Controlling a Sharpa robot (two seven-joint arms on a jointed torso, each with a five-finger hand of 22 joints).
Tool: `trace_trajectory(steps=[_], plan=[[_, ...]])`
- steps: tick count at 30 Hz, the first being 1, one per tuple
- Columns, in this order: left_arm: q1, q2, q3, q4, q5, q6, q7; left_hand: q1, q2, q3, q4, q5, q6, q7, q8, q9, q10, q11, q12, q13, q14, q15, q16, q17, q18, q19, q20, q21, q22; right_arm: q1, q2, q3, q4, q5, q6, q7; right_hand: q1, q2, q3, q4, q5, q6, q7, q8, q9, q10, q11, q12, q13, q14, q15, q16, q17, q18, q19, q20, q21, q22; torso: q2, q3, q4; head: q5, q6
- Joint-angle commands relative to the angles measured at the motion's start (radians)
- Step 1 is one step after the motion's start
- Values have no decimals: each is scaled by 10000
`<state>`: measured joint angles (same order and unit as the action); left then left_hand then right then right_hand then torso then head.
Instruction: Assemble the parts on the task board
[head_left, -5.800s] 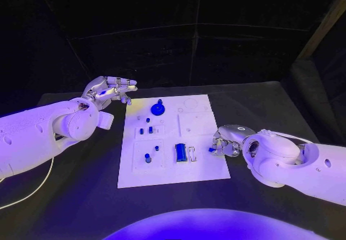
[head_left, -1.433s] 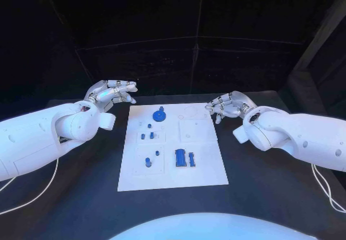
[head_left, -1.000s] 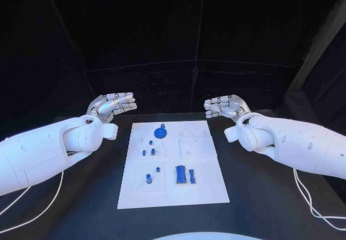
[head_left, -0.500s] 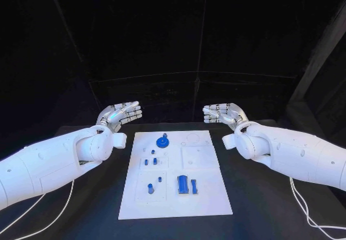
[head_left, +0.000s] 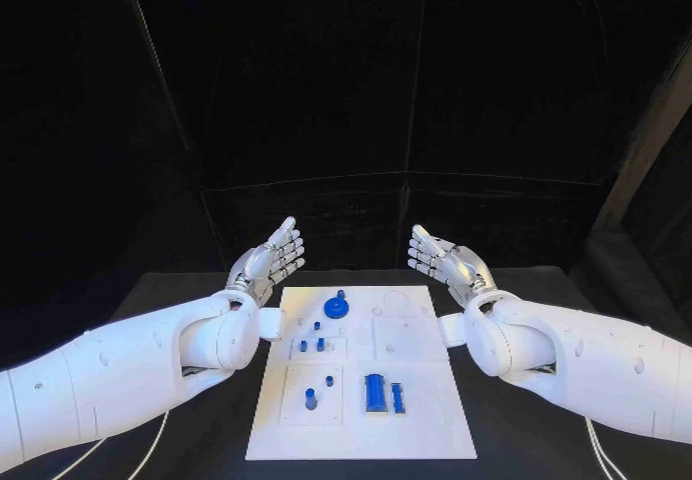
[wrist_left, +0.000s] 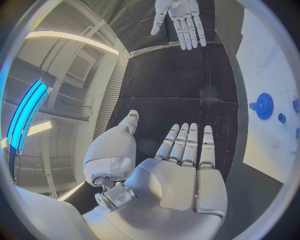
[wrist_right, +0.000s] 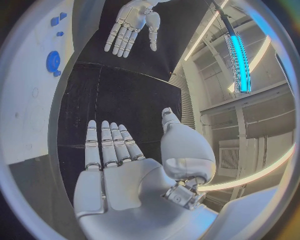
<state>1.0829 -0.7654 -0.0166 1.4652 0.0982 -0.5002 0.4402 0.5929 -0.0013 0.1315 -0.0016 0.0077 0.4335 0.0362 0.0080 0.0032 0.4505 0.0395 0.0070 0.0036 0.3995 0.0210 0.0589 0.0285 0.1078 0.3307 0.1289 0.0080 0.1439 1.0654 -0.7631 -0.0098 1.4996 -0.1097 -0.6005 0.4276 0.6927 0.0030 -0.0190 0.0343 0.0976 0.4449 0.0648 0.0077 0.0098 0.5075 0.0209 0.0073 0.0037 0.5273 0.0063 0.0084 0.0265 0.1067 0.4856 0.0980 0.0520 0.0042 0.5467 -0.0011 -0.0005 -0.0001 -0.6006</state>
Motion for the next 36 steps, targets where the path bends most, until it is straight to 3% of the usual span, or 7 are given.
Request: trace_trajectory(steps=[1, 2, 3, 4, 5, 7, 36], plan=[[-127, -69, 80, 480, -736, -1907, 627, -1940, 13, -429, 16, -77, -1420, -362, -80, -32, -1476, -395, -70, -36, -1306, -210, -589, -285, -325, -1080, -424, -80, -470, -83, -106, 62, 437, 940, -1445, 810, -2276, -30, 190, -343, -976, -1468, -648, -77, -98, -1669, -209, -73, -37, -1731, -63, -84, -265, -365, -1590, -980, -520, -42, -25, 11, 5, 1, 6], [-171, -86, 98, 601, -789, -2076, 663, -2048, 13, -458, 16, -77, -1502, -362, -80, -32, -1560, -395, -70, -36, -1381, -210, -589, -285, -323, -1140, -447, -80, -497, -108, -128, 75, 532, 995, -1534, 850, -2412, -30, 190, -343, -976, -1554, -648, -77, -98, -1764, -209, -73, -37, -1837, -63, -84, -265, -366, -1684, -980, -520, -42, -25, 11, 5, 1, 6], [-209, -100, 115, 709, -836, -2226, 696, -2209, 13, -486, 16, -77, -1615, -362, -80, -32, -1681, -395, -70, -36, -1489, -210, -589, -285, -1078, -1232, -481, -80, -538, -127, -145, 85, 606, 1039, -1603, 882, -2599, -30, 190, -343, -976, -1673, -648, -77, -98, -1902, -209, -73, -37, -1978, -63, -84, -265, -365, -1820, -980, -520, -42, -25, 11, 5, 1, 6], [-242, -113, 129, 802, -876, -2356, 724, -2353, 13, -513, 16, -77, -1718, -362, -80, -32, -1791, -395, -70, -36, -1582, -210, -589, -285, -1078, -1315, -514, -80, -570, -142, -158, 92, 659, 1070, -1653, 905, -2765, -30, 190, -343, -976, -1782, -648, -77, -98, -2022, -209, -73, -37, -2105, -63, -84, -265, -365, -1932, -980, -520, -42, -25, 11, 5, 1, 6], [-269, -123, 140, 878, -908, -2461, 746, -2491, 13, -547, 16, -77, -1824, -362, -80, -32, -1895, -395, -70, -36, -1678, -210, -589, -285, -1078, -1388, -546, -80, -604, -150, -166, 96, 691, 1089, -1683, 918, -2924, -30, 190, -343, -976, -1881, -648, -77, -98, -2143, -209, -73, -37, -2226, -63, -84, -265, -1067, -2043, -980, -520, -42, -25, 11, 5, 1, 6], [-308, -138, 157, 989, -956, -2615, 780, -2770, 13, -598, 16, -77, -2022, -362, -80, -32, -2105, -395, -70, -36, -1864, -210, -589, -285, -1078, -1543, -1289, -80, -671, -154, -169, 98, 704, 1097, -1695, 924, -3239, -30, 190, -343, -976, -2082, -648, -77, -98, -2371, -209, -73, -37, -2467, -63, -84, -265, -1067, -2269, -980, -520, -42, -25, 11, 5, 1, 6], [-329, -146, 166, 1048, -982, -2698, 798, -4921, 13, -1315, 16, -77, -3599, -362, -80, -32, -3746, -395, -70, -36, -3995, -210, -589, -285, -1078, -3307, -1289, -80, -1439, -154, -169, 98, 704, 1097, -1695, 924, -5753, -30, 190, -343, -976, -3685, -648, -77, -98, -4215, -209, -73, -37, -4384, -63, -84, -265, -1067, -4033, -980, -520, -42, -25, 11, 5, 1, 6]])
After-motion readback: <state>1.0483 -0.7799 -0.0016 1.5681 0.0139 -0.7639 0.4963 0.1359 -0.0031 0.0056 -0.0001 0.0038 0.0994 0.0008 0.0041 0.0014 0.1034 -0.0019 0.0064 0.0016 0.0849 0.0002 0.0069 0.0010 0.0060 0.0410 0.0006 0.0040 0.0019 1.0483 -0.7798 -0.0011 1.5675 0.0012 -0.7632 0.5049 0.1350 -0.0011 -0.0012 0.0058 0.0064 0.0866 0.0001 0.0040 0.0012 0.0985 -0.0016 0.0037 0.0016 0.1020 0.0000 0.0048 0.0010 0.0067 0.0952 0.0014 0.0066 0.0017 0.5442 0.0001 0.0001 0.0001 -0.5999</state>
